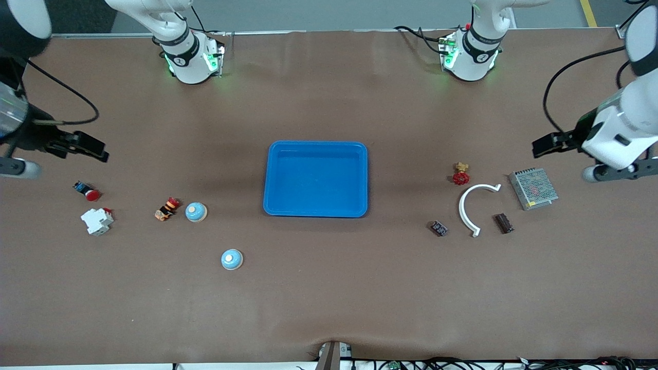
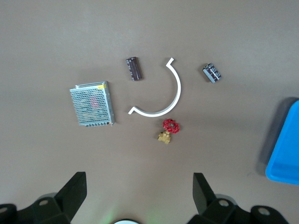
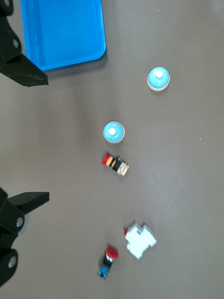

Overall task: Place electrolytic capacitor and blue bell in tray
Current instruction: 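Reach the left gripper to the capacitor while the right gripper reaches the bell, then grasp the capacitor with the left gripper while the right gripper grasps the bell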

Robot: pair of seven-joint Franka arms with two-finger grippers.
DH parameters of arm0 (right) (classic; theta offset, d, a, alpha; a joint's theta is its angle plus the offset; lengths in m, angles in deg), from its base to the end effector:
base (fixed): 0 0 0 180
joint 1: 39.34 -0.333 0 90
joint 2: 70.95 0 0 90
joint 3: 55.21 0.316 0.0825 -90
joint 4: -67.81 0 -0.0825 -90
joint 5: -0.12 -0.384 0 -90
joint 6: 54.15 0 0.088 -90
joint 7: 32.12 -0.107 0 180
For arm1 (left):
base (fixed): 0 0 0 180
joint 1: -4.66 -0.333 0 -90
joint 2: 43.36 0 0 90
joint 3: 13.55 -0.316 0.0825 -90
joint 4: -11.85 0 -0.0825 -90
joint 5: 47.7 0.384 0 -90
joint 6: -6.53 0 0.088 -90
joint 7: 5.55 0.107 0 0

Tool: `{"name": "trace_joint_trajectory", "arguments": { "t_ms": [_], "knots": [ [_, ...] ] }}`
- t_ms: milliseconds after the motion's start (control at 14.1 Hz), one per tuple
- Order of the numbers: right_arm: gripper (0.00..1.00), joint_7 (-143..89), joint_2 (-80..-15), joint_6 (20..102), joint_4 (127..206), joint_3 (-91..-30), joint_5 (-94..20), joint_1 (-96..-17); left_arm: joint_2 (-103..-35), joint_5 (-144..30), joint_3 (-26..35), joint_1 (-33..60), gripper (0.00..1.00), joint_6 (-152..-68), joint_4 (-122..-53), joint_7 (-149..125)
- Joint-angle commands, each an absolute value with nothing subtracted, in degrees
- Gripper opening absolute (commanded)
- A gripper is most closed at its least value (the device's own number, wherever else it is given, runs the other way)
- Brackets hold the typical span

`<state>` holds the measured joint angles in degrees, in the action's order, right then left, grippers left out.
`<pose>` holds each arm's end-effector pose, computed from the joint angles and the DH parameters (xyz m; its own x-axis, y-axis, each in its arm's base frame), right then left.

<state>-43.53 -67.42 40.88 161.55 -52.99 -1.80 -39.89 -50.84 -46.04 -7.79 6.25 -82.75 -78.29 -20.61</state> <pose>0.5761 0.0306 0.5663 0.9872 -0.1530 -0.0454 -0.1544 -0.9876 -0.0272 0.5819 -0.0686 0.5482 0.9816 0.1347 -0.1354 0.1286 -0.9903 -0.0526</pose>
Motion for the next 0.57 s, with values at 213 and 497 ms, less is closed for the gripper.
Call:
{"name": "trace_joint_trajectory", "arguments": {
  "t_ms": [213,497],
  "knots": [
    [1.0,-53.65,-69.1,63.49,181.07,-52.83,-2.17,-46.36,-50.22,-45.86,-3.11,8.79,1.0,-104.97,-97.98,-35.06],
    [1.0,-53.83,-62.7,70.89,184.17,-52.92,-2.17,-46.72,-53.89,-45.86,-2.48,9.05,1.0,-115.89,-104.42,-44.19]
  ]
}}
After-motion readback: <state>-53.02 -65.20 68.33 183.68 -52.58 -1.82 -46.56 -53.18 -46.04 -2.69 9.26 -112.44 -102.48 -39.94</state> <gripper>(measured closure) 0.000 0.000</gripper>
